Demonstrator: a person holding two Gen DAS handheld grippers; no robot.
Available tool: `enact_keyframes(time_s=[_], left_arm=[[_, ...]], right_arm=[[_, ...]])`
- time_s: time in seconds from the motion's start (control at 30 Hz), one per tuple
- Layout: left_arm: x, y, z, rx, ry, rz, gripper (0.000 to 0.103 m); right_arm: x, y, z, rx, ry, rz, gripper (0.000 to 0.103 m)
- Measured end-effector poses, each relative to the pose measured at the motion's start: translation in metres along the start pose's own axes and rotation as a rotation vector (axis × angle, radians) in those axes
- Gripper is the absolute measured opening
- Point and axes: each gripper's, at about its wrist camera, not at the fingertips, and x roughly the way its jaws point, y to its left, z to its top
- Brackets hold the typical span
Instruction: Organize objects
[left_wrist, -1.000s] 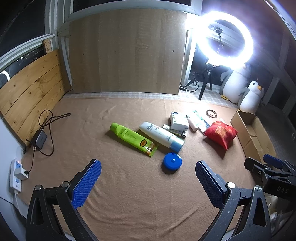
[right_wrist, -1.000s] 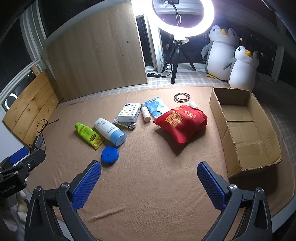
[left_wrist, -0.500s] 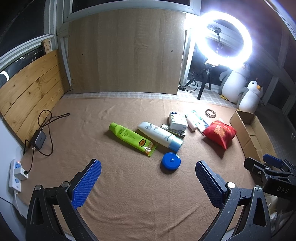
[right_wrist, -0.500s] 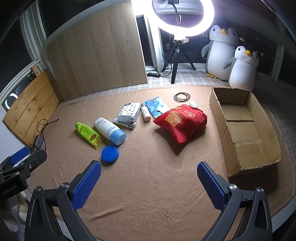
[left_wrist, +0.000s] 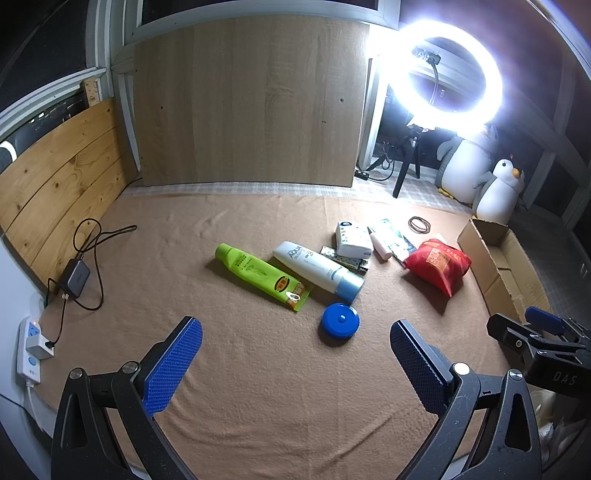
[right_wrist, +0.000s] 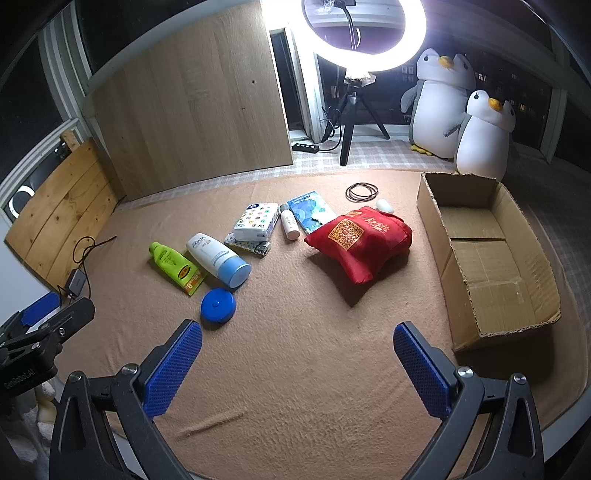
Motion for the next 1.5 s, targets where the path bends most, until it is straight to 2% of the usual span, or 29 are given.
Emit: enact_keyframes(time_s=[0.47, 0.97, 1.33, 1.5], left_arm=[[0.017, -0.001, 0.000, 0.006, 0.025, -0.012, 0.103], [0.047, -0.004, -0.002, 0.016, 0.072, -0.021, 0.103], [0.088, -0.018, -0.004, 0.058, 0.120, -0.028, 0.102], [0.110, -0.030, -0.006, 0.088, 0.149, -0.037, 0.098]], right_arm=[[0.006, -0.003, 0.003, 0.005, 0.009, -0.012, 0.103], [0.013, -0.014, 0.004, 0.014, 0.010, -0.065, 0.103], [0.019, -0.026, 0.003, 0.024, 0.029, -0.085, 0.103], [0.020, -0.034, 0.001, 0.033, 0.038, -0.098, 0.103]])
